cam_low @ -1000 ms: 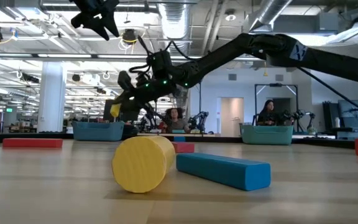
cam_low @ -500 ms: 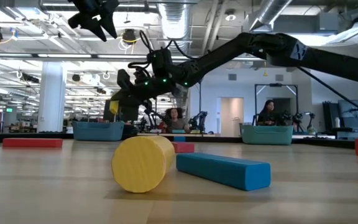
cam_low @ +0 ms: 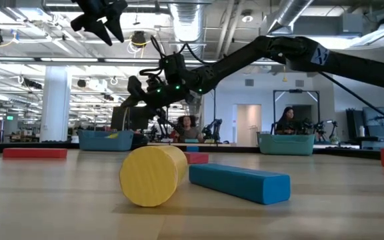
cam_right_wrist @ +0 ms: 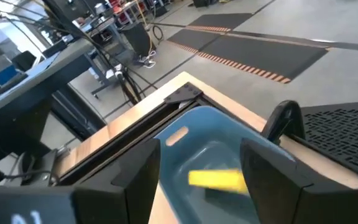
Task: Sort & place blocks by color
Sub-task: Put the right yellow block into the blue bin
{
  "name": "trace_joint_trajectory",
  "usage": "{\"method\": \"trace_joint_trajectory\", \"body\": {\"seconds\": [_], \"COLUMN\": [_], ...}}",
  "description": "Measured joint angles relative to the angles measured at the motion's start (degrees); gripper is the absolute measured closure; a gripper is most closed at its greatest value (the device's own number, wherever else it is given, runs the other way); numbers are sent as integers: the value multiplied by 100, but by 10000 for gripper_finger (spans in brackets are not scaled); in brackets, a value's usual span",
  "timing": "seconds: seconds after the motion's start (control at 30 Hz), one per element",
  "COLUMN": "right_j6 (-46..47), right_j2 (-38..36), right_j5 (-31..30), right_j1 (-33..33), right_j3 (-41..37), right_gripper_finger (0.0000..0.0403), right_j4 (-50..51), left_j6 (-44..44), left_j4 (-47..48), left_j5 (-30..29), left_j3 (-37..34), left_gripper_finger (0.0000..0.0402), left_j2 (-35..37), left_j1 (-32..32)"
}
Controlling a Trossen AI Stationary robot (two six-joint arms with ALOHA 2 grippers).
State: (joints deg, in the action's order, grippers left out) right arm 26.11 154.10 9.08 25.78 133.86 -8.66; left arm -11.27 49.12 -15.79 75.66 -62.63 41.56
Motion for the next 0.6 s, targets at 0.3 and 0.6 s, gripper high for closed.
{"method": "trace_joint_trajectory", "body": {"seconds": [0.3,0.6], "right_j6": [133,-2349], "right_j2": [-625,-2588], "right_j5": [457,-184], "right_j1": [22,50], "right_j3": [-9,-237], "right_gripper_finger": [164,194], "right_j4": [867,3869], "left_j6": [-2,328], "left_j4": [-56,-1056], "left_j5": [-9,-129], "left_j3": [0,-323], "left_gripper_finger": [172,172], "left_j2": [0,-7], "left_j1": [-136,-334]}}
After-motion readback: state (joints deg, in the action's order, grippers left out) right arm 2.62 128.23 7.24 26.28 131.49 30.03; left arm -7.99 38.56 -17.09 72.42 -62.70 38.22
